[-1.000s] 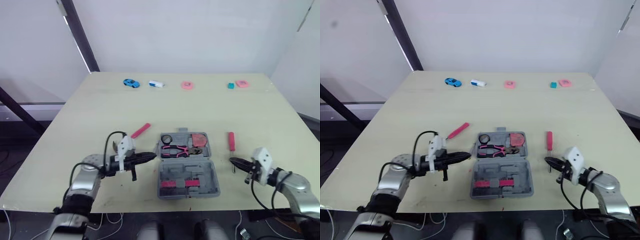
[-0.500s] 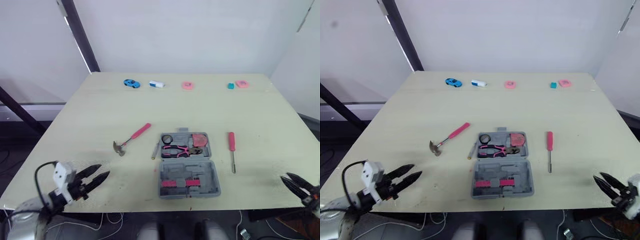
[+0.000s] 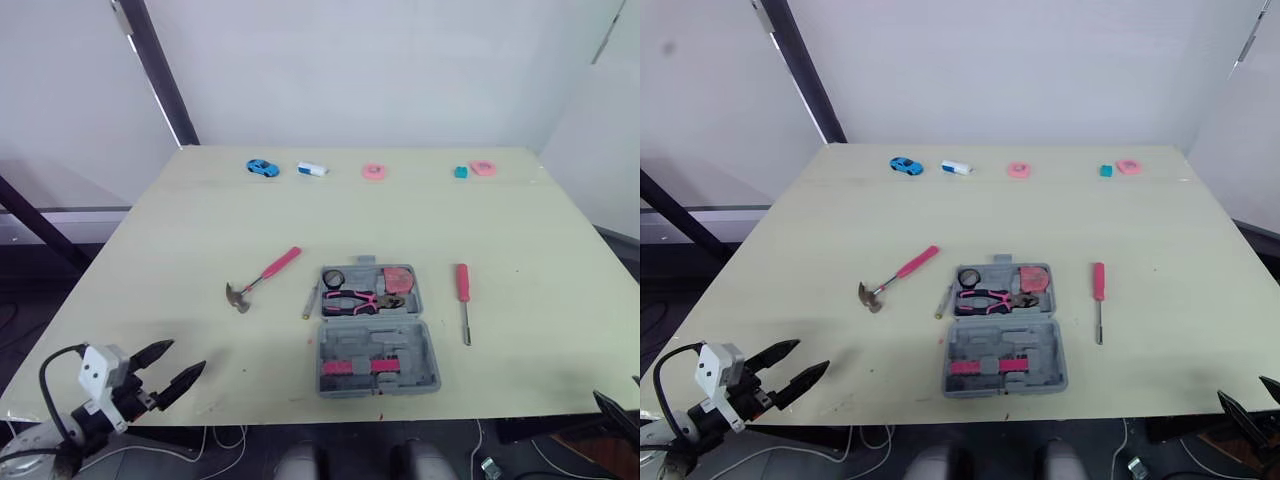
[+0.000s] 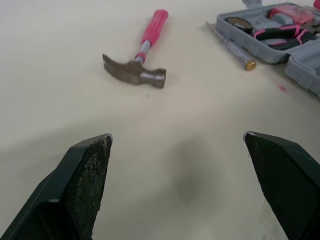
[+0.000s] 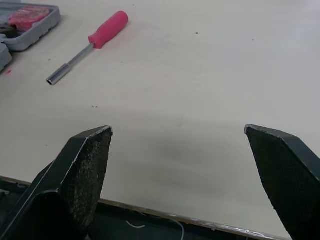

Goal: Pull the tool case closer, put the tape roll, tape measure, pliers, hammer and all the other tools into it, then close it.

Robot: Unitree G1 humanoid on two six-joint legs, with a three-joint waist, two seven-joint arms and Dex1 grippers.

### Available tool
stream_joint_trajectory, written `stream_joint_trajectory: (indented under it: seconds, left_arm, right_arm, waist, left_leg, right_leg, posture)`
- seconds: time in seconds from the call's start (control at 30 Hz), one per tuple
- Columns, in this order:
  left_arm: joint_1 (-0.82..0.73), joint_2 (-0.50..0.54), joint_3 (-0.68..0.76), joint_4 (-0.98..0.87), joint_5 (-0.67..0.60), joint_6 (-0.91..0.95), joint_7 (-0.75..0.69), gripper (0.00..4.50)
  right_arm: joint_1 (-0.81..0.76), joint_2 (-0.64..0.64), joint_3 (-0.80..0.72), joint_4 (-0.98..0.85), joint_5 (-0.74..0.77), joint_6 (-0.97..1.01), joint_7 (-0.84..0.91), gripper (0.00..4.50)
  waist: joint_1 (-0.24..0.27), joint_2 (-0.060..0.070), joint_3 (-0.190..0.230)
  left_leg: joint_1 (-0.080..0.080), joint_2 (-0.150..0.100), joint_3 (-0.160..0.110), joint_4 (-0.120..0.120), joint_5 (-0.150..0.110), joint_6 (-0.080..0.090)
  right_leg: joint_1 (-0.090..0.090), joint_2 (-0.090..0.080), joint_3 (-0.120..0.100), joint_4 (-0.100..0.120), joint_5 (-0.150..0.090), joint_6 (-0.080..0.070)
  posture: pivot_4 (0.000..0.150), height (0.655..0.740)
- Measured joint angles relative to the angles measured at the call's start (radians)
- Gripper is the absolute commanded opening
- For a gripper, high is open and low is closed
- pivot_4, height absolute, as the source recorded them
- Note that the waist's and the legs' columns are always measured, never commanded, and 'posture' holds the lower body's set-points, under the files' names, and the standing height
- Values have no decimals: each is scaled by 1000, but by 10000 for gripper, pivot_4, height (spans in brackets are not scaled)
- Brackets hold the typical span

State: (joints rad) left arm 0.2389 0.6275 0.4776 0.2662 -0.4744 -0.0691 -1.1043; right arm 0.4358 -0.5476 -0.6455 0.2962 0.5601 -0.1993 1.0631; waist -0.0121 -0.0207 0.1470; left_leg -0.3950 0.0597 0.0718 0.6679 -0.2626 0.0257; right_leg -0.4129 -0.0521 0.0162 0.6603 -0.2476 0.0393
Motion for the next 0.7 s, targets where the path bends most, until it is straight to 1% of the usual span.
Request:
stream_joint_trajectory:
  seconds: [0.2,0.23,0.3,0.37,0.47,0.53,0.7]
  left_arm:
    - [5,0,-16,-9,0,16,-3,45000]
    - [22,0,-23,-51,-2,40,-2,45000]
    - [23,-2,-27,-73,-2,49,2,45000]
    - [28,-9,-46,-117,-2,67,20,45000]
    - [33,-14,-63,-154,-2,87,24,45000]
    - [34,-21,-96,-212,-2,122,41,45000]
    - [-30,-51,-169,-305,0,183,118,45000]
  right_arm:
    - [-11,4,16,-39,0,2,-1,44557]
    - [-2,5,28,-86,4,21,5,44557]
    - [2,5,37,-111,14,36,8,44557]
    - [15,7,60,-184,31,73,7,44557]
    - [12,7,81,-240,36,96,1,44557]
    - [-7,7,103,-302,41,134,-15,44557]
    - [-62,-4,167,-432,58,220,-47,44557]
  waist:
    - [1,0,0]
    - [1,0,0]
    - [2,0,0]
    - [2,0,0]
    - [2,0,0]
    - [2,0,0]
    - [5,1,0]
  left_leg:
    - [0,0,0,0,0,0]
    - [0,0,0,0,0,0]
    - [0,0,0,0,0,0]
    - [0,0,0,0,0,0]
    - [0,0,0,0,0,0]
    - [-1,0,0,0,0,0]
    - [-1,-1,-1,0,0,0]
  right_leg:
    - [0,0,0,0,0,0]
    - [0,0,0,0,0,0]
    - [0,-1,0,0,0,0]
    - [0,-1,0,0,0,0]
    - [0,-1,0,0,0,0]
    - [0,-1,0,0,0,0]
    - [0,0,0,0,0,0]
  posture:
    - [1500,7400]
    - [1500,7400]
    - [1500,7400]
    - [1500,7400]
    - [1500,7400]
    - [1500,7400]
    - [1500,7400]
